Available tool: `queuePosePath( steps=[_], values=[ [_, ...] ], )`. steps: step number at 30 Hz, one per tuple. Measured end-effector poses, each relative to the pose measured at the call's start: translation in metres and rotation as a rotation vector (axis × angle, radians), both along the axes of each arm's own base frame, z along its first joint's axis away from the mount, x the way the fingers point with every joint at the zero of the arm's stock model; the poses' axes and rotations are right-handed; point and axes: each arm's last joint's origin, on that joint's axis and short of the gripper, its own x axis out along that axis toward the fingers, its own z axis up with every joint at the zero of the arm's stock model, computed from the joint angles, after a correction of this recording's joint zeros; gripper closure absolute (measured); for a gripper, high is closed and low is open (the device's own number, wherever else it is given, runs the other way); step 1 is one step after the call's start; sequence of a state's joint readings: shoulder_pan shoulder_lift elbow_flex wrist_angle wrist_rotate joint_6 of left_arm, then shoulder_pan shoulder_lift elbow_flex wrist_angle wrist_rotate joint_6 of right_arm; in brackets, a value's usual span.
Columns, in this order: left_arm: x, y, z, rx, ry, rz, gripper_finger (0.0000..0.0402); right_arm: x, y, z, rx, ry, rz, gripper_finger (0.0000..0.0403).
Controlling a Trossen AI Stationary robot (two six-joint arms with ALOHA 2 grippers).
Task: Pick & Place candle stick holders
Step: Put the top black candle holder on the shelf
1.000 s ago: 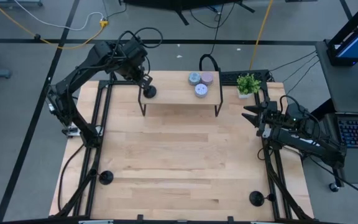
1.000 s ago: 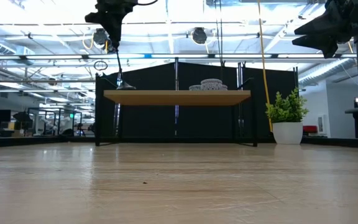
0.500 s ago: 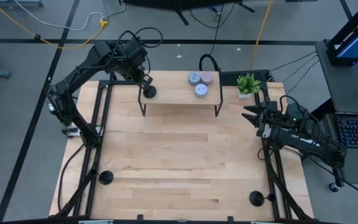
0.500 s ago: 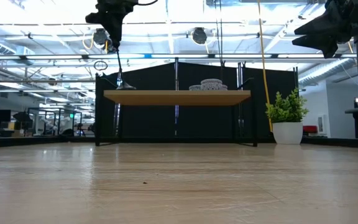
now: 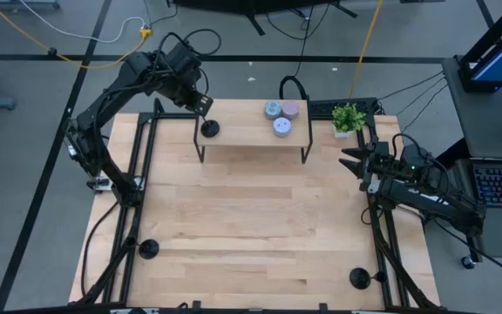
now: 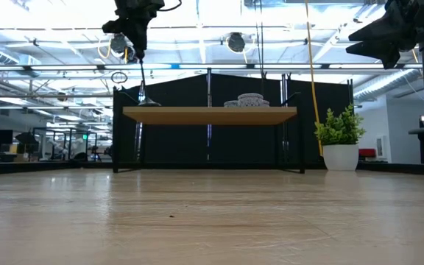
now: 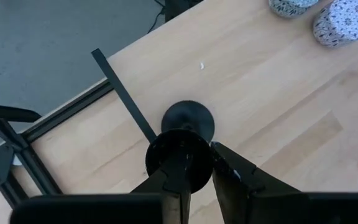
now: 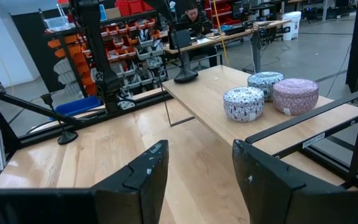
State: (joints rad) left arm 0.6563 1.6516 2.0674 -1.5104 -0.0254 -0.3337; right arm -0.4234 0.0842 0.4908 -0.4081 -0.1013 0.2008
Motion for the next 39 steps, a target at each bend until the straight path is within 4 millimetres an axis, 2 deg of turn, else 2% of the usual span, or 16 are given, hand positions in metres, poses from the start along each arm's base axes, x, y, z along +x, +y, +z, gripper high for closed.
queuePosePath(
  steps=[21, 39],
  values=[
    [0.001, -0.001, 0.0, -0.042, -0.037, -0.01, 0.0339, 0.0, 0.0, 0.0, -0.003, 0.001, 0.0, 0.0232],
    [-0.003, -0.003, 0.014, -0.019, -0.166, -0.032, 0.0339, 0.0, 0.0, 0.0, -0.003, 0.001, 0.0, 0.0232]
  ],
)
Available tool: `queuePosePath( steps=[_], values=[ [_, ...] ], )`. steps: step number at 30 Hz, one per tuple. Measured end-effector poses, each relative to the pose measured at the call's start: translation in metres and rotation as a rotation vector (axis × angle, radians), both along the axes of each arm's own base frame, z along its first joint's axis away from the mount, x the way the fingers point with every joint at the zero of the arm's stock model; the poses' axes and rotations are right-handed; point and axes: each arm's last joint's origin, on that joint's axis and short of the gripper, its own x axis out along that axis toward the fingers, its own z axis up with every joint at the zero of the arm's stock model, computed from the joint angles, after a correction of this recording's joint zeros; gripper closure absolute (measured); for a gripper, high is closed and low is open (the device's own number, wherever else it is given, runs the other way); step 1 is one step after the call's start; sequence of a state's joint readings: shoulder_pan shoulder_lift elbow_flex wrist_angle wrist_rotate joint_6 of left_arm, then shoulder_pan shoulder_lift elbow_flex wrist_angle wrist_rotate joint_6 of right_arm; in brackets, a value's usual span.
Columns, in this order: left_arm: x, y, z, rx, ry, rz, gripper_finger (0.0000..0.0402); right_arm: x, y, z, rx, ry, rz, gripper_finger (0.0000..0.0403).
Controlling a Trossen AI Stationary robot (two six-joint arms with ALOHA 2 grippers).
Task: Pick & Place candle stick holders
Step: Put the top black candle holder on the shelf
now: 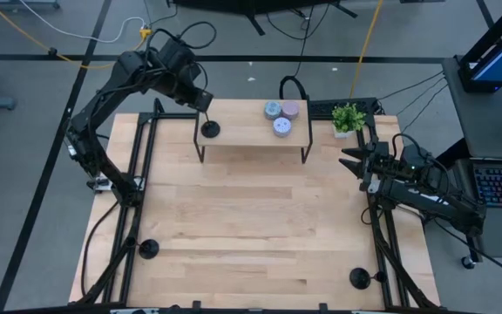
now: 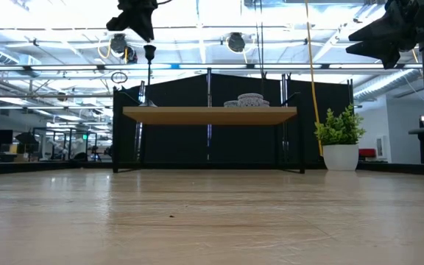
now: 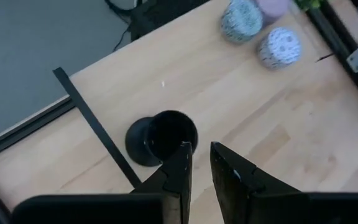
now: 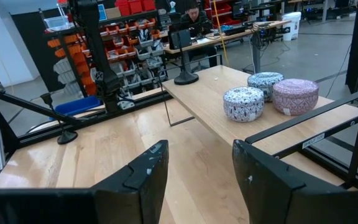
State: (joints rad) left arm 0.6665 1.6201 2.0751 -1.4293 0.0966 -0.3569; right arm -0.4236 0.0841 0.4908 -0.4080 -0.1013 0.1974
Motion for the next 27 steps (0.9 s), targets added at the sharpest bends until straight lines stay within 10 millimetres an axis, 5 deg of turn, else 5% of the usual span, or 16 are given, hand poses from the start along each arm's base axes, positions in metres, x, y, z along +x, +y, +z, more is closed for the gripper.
queuePosePath(
  steps=[9, 27],
  values=[
    [-0.018, -0.017, 0.038, 0.021, -0.108, -0.014, 0.0339, 0.0, 0.0, 0.0, 0.0, 0.0, 0.0, 0.0232],
    [-0.053, -0.129, 0.077, -0.209, -0.322, -0.152, 0.0339, 0.0, 0.0, 0.0, -0.004, 0.001, 0.001, 0.0232]
  ],
)
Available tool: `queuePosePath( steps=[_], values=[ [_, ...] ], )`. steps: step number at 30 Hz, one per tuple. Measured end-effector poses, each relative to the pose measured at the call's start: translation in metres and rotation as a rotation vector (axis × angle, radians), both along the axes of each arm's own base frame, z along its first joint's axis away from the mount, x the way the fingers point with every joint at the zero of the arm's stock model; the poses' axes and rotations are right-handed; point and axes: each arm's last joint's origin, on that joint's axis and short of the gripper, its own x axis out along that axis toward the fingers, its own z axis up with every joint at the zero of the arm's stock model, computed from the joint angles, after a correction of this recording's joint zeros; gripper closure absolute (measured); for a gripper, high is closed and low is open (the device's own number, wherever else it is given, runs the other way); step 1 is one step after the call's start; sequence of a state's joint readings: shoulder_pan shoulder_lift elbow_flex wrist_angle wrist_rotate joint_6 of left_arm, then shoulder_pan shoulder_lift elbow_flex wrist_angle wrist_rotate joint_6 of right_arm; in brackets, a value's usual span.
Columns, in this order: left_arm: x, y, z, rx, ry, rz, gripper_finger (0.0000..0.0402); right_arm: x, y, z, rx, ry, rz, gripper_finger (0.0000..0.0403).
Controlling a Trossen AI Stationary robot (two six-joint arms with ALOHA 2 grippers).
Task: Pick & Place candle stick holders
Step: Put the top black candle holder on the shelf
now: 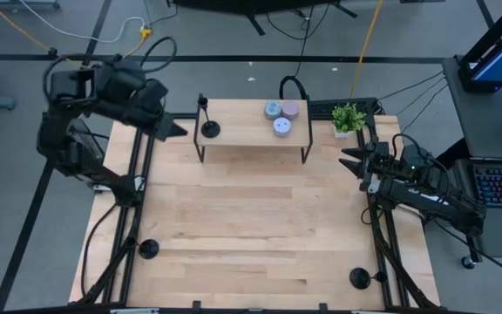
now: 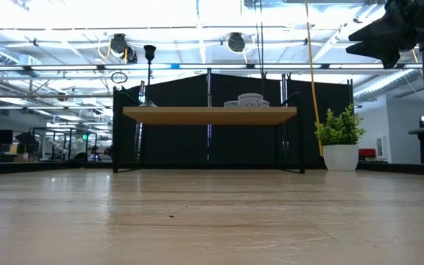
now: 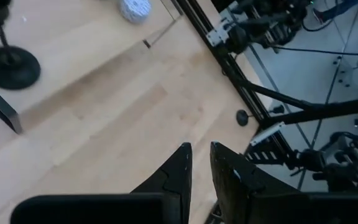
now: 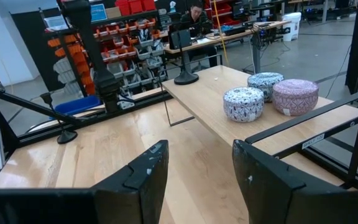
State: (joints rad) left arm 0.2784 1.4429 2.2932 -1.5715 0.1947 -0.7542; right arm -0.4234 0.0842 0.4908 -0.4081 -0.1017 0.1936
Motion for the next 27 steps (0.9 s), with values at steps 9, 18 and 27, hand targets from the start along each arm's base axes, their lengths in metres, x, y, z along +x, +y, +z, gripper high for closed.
queuePosePath(
  steps=[9, 18, 27],
  values=[
    [0.004, -0.038, 0.0, 0.003, 0.014, -0.056, 0.0339, 0.0, 0.0, 0.0, 0.0, 0.0, 0.0, 0.0232],
    [0.032, -0.066, -0.048, -0.047, 0.247, -0.107, 0.0339, 0.0, 0.0, 0.0, -0.021, 0.007, 0.005, 0.0232],
    [0.047, -0.105, -0.134, -0.173, 0.648, -0.19, 0.0339, 0.0, 0.0, 0.0, -0.021, 0.007, 0.006, 0.0232]
  ],
)
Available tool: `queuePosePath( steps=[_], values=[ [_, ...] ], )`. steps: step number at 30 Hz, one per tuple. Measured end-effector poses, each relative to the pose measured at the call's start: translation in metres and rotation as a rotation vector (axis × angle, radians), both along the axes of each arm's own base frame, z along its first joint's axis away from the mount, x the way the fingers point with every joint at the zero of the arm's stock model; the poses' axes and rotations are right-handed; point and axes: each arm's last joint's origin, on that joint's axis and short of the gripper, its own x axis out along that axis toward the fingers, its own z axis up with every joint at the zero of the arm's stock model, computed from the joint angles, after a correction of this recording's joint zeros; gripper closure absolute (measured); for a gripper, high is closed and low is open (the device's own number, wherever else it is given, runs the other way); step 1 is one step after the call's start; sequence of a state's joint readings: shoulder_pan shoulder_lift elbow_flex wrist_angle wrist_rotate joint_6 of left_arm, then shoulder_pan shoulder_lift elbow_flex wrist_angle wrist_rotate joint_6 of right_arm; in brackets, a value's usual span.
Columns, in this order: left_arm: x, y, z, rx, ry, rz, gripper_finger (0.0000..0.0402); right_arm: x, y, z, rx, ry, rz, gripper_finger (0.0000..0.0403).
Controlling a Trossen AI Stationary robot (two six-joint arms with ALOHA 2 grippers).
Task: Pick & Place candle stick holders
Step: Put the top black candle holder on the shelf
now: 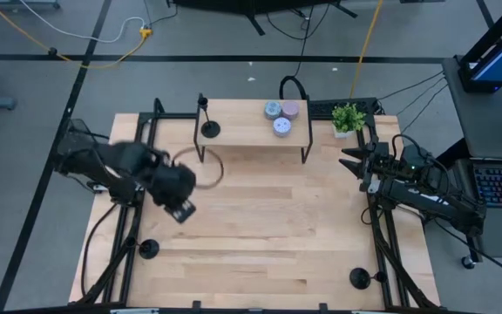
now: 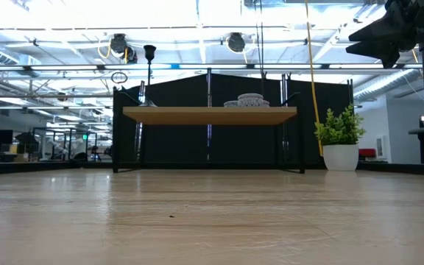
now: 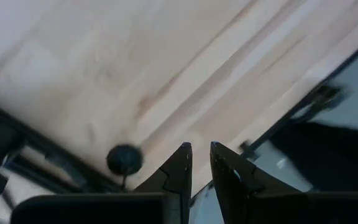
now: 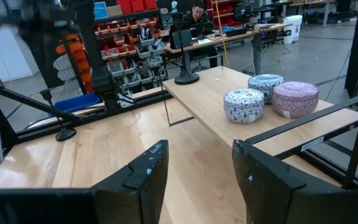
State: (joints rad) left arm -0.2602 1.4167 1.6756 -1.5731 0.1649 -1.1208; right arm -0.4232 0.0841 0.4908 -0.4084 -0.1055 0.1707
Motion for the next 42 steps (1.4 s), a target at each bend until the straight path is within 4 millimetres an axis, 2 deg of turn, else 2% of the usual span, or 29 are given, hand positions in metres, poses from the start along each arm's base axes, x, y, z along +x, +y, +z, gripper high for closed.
queuePosePath(
  steps=[5, 8, 14, 24, 28, 34, 42],
  values=[
    [-0.006, -0.02, -0.039, -0.059, 0.198, -0.026, 0.0339, 0.0, 0.0, 0.0, 0.0, 0.0, 0.0, 0.0232],
    [-0.011, -0.03, -0.048, -0.095, 0.268, -0.031, 0.0339, 0.0, 0.0, 0.0, 0.0, 0.0, -0.001, 0.0232],
    [-0.027, -0.039, -0.037, -0.155, 0.277, 0.018, 0.0339, 0.0, 0.0, 0.0, 0.0, 0.0, -0.001, 0.0232],
    [-0.079, -0.059, -0.02, -0.143, 0.258, 0.099, 0.0339, 0.0, 0.0, 0.0, -0.008, 0.003, -0.005, 0.0232],
    [-0.098, -0.068, -0.023, -0.134, 0.302, 0.108, 0.0339, 0.0, 0.0, 0.0, -0.005, 0.002, -0.006, 0.0232],
    [-0.116, -0.077, -0.036, -0.086, 0.364, 0.11, 0.0339, 0.0, 0.0, 0.0, -0.001, 0.001, -0.006, 0.0232],
    [-0.12, -0.08, -0.048, -0.032, 0.374, 0.091, 0.0339, 0.0, 0.0, 0.0, 0.0, 0.0, -0.006, 0.0232]
  ],
)
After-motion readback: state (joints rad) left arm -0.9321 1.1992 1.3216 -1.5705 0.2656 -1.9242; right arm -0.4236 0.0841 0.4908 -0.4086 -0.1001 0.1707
